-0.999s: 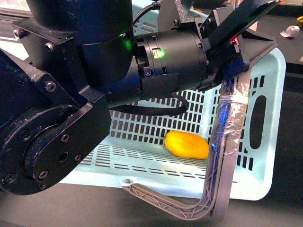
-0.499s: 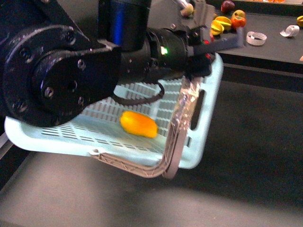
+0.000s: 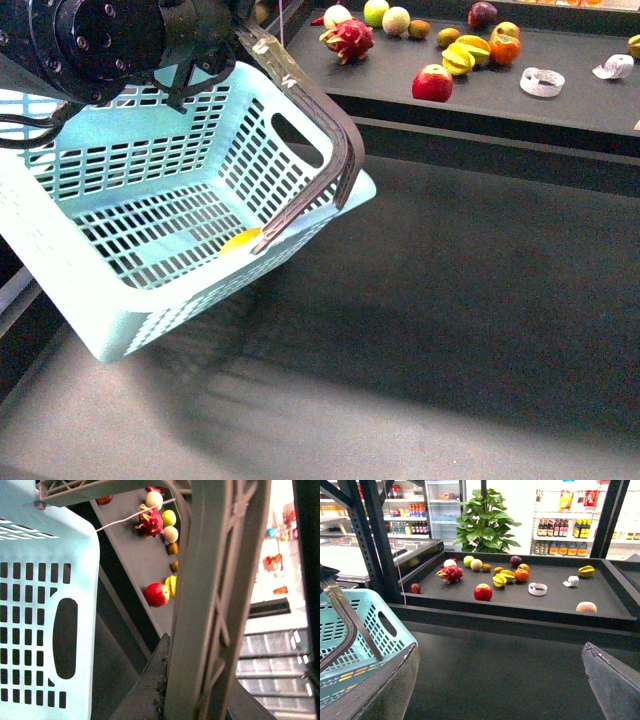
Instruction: Pick mango with right arm and hold basket with left
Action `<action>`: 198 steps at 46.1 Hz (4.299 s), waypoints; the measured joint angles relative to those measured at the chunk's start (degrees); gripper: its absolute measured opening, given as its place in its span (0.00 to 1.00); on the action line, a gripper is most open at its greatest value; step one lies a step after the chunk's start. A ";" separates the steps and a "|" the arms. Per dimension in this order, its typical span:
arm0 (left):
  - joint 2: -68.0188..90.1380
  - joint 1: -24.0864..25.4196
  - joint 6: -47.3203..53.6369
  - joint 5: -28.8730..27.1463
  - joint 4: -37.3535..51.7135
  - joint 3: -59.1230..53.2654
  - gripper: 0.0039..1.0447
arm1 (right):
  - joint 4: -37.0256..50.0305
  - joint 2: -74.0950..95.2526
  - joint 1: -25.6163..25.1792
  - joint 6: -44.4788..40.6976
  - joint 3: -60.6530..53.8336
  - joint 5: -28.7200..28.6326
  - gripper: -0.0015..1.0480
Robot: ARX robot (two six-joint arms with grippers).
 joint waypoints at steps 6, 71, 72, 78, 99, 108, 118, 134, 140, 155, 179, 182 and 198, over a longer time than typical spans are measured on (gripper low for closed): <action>2.01 1.86 -8.85 -2.69 2.27 2.86 0.09 | 0.00 0.00 0.00 0.00 0.00 0.00 0.92; -11.21 6.71 -29.48 -10.27 1.68 -19.10 0.92 | 0.00 0.00 0.00 0.00 0.00 0.00 0.92; -12.24 6.80 -29.09 -10.51 1.53 -19.89 0.92 | 0.00 0.00 0.00 0.00 0.00 0.00 0.92; -19.50 8.02 -26.23 -10.84 1.40 -25.05 0.92 | 0.00 0.00 0.00 0.00 0.00 0.00 0.92; -41.22 16.81 -6.64 -10.12 -0.96 -43.10 0.92 | 0.00 0.00 0.00 0.00 0.00 0.00 0.92; -41.35 17.07 -4.31 -9.07 -0.70 -43.28 0.92 | 0.00 0.00 0.00 0.00 0.00 0.00 0.92; -45.70 17.05 45.97 8.76 18.16 -55.34 0.53 | 0.00 0.00 0.00 -0.02 0.00 0.00 0.92; -57.33 15.52 62.25 7.74 19.37 -68.65 0.02 | 0.00 0.00 0.00 0.00 0.00 0.02 0.92; -65.35 15.52 62.53 7.74 14.91 -71.71 0.01 | 0.00 0.00 0.00 0.00 0.00 0.02 0.92; -82.97 15.52 62.93 7.74 1.31 -75.71 0.01 | 0.00 0.00 0.00 0.00 0.00 0.02 0.92; -106.64 15.52 63.10 7.74 -20.20 -75.93 0.01 | 0.00 0.00 0.00 0.00 0.00 0.02 0.92; -108.96 15.52 63.10 7.74 -22.43 -75.93 0.01 | 0.00 0.00 0.00 0.00 0.00 0.02 0.92; -116.13 15.52 63.10 7.74 -29.55 -75.93 0.01 | 0.00 0.00 0.00 0.00 0.00 0.02 0.92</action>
